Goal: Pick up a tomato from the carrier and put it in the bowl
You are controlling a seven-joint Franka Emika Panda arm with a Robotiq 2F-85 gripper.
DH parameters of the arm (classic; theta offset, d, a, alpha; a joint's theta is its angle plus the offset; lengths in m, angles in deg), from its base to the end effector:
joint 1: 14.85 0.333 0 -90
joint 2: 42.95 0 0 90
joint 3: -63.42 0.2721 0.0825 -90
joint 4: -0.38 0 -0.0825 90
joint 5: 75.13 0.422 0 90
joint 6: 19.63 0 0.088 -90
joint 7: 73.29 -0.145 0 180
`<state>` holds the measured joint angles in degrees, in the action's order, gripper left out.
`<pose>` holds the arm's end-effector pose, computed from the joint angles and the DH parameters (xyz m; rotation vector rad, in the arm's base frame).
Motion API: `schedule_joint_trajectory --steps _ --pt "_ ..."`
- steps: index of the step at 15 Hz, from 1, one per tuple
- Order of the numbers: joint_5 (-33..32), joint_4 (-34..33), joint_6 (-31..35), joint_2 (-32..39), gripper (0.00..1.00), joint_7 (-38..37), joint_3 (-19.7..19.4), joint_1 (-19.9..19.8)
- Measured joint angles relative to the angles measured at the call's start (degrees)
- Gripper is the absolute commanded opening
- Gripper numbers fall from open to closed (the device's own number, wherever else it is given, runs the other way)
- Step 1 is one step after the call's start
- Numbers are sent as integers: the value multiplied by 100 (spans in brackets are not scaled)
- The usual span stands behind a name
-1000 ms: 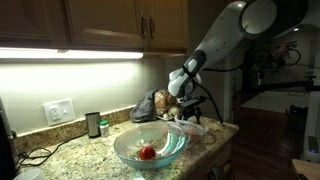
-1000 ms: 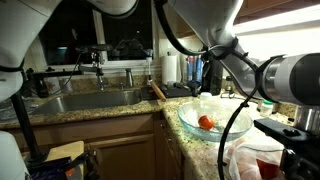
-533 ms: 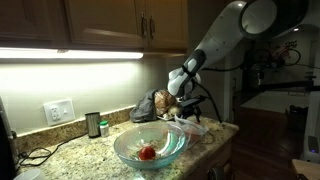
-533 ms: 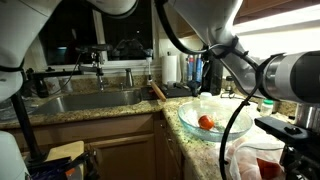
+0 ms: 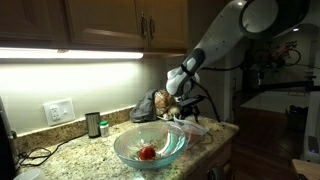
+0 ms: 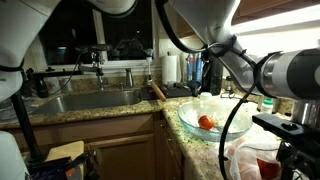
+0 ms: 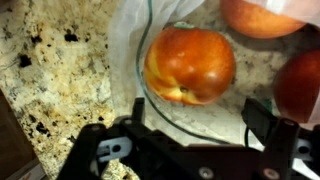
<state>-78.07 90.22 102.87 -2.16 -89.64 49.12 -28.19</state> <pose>0.6085 -0.3148 0.1309 2.7677 -0.9927 -0.2102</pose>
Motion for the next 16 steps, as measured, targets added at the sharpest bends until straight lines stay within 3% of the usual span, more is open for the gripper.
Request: schedule_joint_trajectory --steps 1,2,3,4,7,16 --pt "0 0 -13 0 100 16 18 4" --pt "0 0 -22 0 84 24 33 10" --pt "0 0 -27 0 85 28 41 18" --pt "0 0 -28 0 94 30 42 28" --pt "0 0 -36 -1 100 31 42 41" --pt "0 18 -96 -48 100 31 40 40"
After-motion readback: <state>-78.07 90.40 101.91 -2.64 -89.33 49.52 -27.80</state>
